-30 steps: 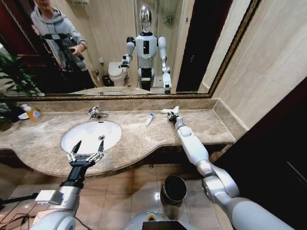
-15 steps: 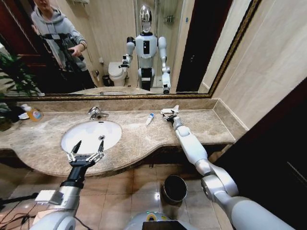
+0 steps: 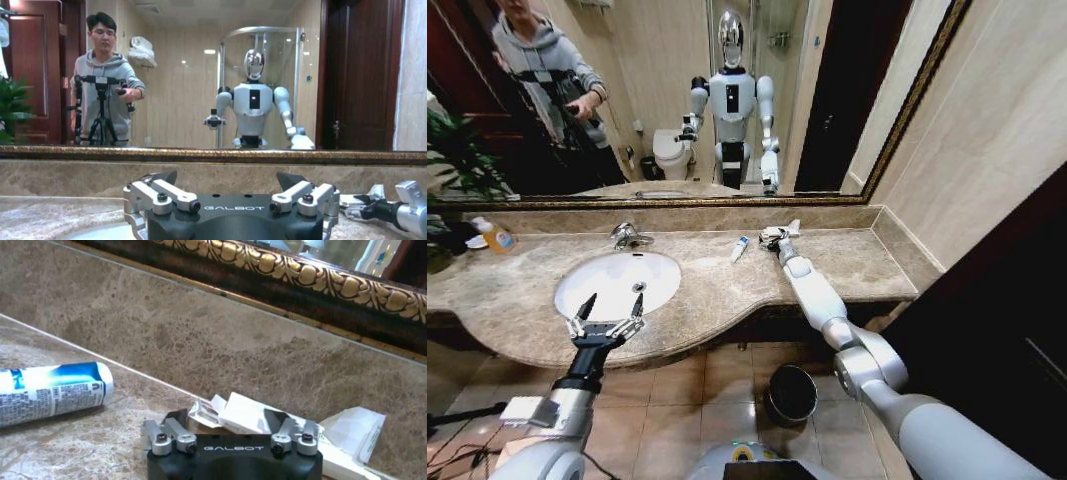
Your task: Pick up the trash from the sink and place it in the trash bin.
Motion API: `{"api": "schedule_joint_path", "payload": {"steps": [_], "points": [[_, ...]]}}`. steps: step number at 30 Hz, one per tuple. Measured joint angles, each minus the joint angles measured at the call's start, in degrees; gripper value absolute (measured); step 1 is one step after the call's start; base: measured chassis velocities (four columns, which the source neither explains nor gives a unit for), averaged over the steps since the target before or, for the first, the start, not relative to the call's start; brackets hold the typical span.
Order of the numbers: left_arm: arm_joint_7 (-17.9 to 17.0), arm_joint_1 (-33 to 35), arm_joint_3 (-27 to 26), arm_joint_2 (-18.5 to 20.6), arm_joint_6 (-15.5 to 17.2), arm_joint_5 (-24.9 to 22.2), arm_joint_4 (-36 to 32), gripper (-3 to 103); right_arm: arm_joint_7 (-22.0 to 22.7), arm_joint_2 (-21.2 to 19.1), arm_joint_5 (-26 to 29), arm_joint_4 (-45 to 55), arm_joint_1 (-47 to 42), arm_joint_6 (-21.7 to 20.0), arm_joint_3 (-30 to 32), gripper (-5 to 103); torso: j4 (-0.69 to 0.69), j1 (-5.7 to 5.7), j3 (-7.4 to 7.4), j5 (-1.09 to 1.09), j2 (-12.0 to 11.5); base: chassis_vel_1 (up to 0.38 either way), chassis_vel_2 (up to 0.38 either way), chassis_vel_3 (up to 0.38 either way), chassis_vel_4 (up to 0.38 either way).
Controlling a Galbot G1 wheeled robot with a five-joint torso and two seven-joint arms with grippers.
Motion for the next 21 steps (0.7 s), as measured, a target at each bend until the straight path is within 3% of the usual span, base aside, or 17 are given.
{"api": "schedule_joint_path", "payload": {"steps": [2, 4, 6, 7, 9, 12, 13, 19, 21], "points": [[0.0, 0.0, 0.0, 0.0, 0.0, 0.0, 0.0, 100, 0.1, 0.1, -0.2, -0.1, 0.0, 0.0, 0.1, 79, 0.0, 0.0, 0.0, -0.01, 0.0, 0.0, 0.0, 0.0, 0.0], [0.0, 0.0, 0.0, 0.0, 0.0, 0.0, 0.0, 100, 0.3, 0.3, -0.6, -0.1, 0.0, 0.0, 0.4, 62, 0.0, 0.0, 0.0, 0.0, 0.0, 0.0, 0.0, 0.0, 0.0], [0.0, 0.0, 0.0, 0.0, 0.0, 0.0, 0.0, 100, 0.5, 0.3, -0.6, -0.1, -0.1, 0.0, 0.4, 62, 0.0, 0.0, 0.0, 0.0, 0.0, 0.0, 0.0, 0.0, 0.0], [0.0, 0.0, 0.0, 0.0, 0.0, 0.0, 0.0, 100, 0.6, 0.4, -0.6, -0.2, -0.1, 0.0, 0.6, 51, 0.0, 0.0, 0.0, 0.0, 0.0, 0.0, 0.0, 0.0, 0.0], [0.0, 0.0, 0.0, 0.0, 0.0, 0.0, 0.0, 100, 0.8, 0.4, -0.5, -0.2, -0.1, 0.0, 0.7, 51, 0.0, 0.0, 0.0, 0.0, 0.0, 0.0, 0.0, 0.0, 0.0], [0.0, 0.0, 0.0, 0.0, 0.0, 0.0, 0.0, 100, 0.9, 0.1, -0.2, 0.2, -0.2, 0.0, 0.6, 36, 0.0, 0.0, 0.0, 0.0, 0.0, 0.0, 0.0, 0.0, 0.0], [0.0, 0.0, 0.0, 0.0, 0.0, 0.0, 0.0, 100, 0.9, 0.1, -0.2, 0.2, -0.2, 0.0, 0.6, 36, 0.0, 0.0, 0.0, 0.0, 0.0, 0.0, 0.0, 0.0, 0.0], [0.0, 0.0, 0.0, 0.0, 0.0, 0.0, 0.0, 100, 1.1, -0.5, 0.6, 1.2, -0.6, 0.0, 0.6, 9, 0.0, 0.0, 0.0, 0.0, 0.0, 0.0, 0.0, 0.0, 0.0], [0.0, 0.0, 0.0, 0.0, 0.0, 0.0, 0.0, 100, 1.1, -0.6, 0.6, 1.4, -0.7, 0.0, 0.6, 9, 0.0, 0.0, 0.0, 0.0, 0.0, 0.0, 0.0, 0.0, 0.0]]}}
